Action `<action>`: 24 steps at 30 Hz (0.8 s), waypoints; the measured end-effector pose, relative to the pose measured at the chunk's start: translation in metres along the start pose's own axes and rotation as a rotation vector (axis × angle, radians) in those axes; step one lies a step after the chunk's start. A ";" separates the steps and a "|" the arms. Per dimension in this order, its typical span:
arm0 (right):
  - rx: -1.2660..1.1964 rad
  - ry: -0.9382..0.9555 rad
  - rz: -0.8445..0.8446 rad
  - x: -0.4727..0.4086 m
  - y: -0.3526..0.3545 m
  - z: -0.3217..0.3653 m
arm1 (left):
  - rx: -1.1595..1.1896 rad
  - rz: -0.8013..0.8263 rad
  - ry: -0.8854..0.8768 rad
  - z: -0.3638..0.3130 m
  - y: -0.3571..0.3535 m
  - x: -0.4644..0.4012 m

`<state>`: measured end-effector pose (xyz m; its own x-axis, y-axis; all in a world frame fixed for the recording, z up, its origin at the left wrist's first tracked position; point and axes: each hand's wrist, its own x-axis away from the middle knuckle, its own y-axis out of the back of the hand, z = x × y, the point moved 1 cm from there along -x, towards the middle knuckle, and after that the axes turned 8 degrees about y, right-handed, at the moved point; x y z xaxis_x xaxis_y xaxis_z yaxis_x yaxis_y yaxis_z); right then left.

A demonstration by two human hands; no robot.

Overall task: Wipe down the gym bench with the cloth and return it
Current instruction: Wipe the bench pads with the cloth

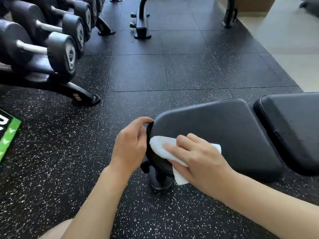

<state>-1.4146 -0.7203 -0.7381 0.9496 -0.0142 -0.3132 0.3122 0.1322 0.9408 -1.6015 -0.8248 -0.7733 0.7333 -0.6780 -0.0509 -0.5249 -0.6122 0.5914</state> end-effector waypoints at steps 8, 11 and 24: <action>0.371 -0.367 -0.003 -0.014 0.027 -0.153 | 0.005 -0.021 0.004 -0.014 -0.009 0.003; 0.332 -0.470 -0.015 -0.041 0.013 -0.113 | -0.001 -0.026 0.028 -0.018 -0.010 0.001; 0.236 -0.586 -0.165 0.035 0.050 -0.183 | -0.101 0.018 -0.080 -0.030 -0.029 0.002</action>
<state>-1.3708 -0.5329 -0.7254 0.7258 -0.5624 -0.3961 0.3900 -0.1379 0.9104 -1.5713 -0.7959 -0.7663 0.6854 -0.7211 -0.1013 -0.4886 -0.5585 0.6703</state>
